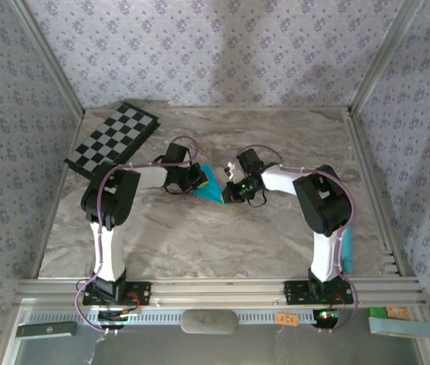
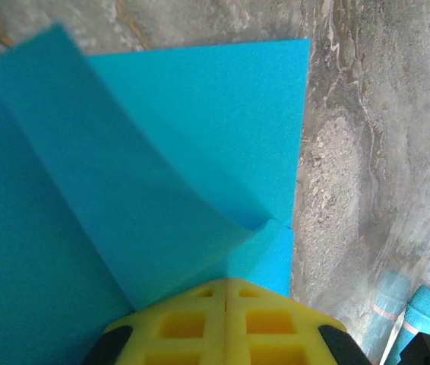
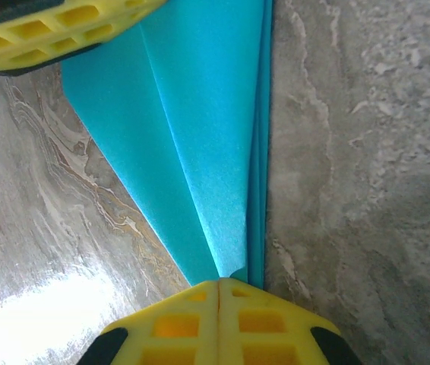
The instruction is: Fold a paper plane with a square sheet of paper (pick it up from the middle)
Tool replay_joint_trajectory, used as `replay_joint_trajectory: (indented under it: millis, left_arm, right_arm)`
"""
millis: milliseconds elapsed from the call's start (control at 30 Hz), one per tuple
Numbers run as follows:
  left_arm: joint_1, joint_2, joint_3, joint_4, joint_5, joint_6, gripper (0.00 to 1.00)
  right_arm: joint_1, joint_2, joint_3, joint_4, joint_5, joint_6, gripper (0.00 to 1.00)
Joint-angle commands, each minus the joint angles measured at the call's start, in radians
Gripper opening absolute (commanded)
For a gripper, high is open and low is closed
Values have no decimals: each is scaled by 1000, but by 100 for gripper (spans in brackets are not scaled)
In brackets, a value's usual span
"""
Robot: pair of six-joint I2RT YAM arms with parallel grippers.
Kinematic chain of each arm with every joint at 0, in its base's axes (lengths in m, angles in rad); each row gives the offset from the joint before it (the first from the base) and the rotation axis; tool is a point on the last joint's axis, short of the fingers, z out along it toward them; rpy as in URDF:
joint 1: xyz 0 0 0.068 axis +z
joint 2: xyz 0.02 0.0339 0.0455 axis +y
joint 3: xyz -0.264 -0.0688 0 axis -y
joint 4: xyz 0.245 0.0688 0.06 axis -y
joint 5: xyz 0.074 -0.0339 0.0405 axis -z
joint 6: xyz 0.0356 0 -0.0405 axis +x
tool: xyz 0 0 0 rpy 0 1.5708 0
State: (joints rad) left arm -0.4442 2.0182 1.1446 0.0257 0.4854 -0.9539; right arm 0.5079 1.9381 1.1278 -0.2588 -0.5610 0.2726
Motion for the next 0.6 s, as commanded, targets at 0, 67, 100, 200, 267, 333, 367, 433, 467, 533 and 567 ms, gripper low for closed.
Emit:
replay_joint_trajectory:
  millis: [0,67,100,200,267,333,367,433,467,533,567]
  left_arm:
    - [16,74,-17,-130,-96,15,0]
    - [16,76,-17,-130,-96,14,0]
    - [17,77,-16,-131,-96,14,0]
    - [16,80,-13,-135,-96,14,0]
    - [16,83,-12,-137,-97,14,0]
    - [16,86,-11,-137,-96,14,0]
    - [17,88,-11,-137,-97,13,0]
    - [17,90,-11,-139,-96,12,0]
    - [17,91,-12,-139,-96,12,0]
    - [17,91,-11,-139,-96,14,0]
    - [17,91,-11,-139,-95,14,0]
  right_arm:
    - [-3,-17,-16,-118,24,-28,5]
    - [-2,-14,-18,-129,25,-34,5]
    - [-2,-12,-19,-132,27,-36,5]
    - [-2,-8,-27,-146,32,-45,5]
    - [-4,-14,-40,-151,39,-47,5]
    - [-8,-25,-58,-152,41,-50,5]
    - [-11,-31,-68,-151,41,-50,5]
    - [-18,-50,-91,-146,41,-49,5]
    - [-20,-58,-101,-141,39,-50,5]
    - [-24,-75,-115,-142,42,-50,5]
    - [-26,-82,-117,-141,44,-50,5]
